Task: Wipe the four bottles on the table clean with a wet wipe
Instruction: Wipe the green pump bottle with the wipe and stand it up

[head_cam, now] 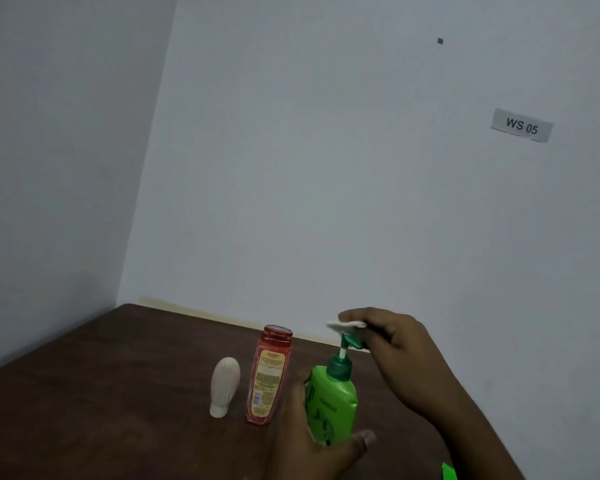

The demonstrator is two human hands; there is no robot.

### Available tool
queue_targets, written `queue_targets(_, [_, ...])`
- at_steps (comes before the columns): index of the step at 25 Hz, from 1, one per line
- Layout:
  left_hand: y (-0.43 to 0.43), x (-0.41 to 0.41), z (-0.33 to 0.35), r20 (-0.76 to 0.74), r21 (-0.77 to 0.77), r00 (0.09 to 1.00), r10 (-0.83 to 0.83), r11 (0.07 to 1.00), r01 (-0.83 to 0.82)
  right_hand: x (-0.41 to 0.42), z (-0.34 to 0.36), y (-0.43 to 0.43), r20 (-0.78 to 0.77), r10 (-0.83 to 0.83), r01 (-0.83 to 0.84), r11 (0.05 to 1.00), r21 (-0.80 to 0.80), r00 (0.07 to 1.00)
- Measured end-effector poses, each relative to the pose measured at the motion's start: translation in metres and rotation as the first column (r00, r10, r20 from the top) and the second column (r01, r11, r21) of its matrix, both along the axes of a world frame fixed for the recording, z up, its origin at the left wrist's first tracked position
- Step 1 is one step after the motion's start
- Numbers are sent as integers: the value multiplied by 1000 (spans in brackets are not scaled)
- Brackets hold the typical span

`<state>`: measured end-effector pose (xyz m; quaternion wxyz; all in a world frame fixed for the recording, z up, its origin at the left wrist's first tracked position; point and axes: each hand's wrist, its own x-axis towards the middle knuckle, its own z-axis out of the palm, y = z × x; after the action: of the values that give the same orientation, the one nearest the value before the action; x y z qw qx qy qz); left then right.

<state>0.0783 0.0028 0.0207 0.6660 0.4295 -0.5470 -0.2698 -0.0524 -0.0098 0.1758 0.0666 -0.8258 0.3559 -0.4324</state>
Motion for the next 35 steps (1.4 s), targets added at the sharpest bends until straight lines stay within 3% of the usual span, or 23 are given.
queue_targets(2, [-1,1,1,35,-11,999,17,1000,-17,0,1,6,-120,-16,6,997,-79,993])
queue_targets(7, [-5,2,1,90,-7,995,33,999,-32,-10,-1,24,-159,-28,-9,974,-225,987])
queue_targets(11, [-5,2,1,72,-19,997,-5,1000,6,-15,10,34,-94,23,-40,981,-188,995])
queue_targets(15, [-3,1,1,61,-26,998,4,1000,-2,-10,11,23,-13,-73,66,953,-295,997])
queue_targets(20, [0,0,3,57,11,998,-36,999,35,-6,4,14,-151,-55,23,977,-211,987])
queue_targets(35, [4,3,7,112,2,993,25,1000,-25,0,14,20,-157,-26,7,993,-122,987])
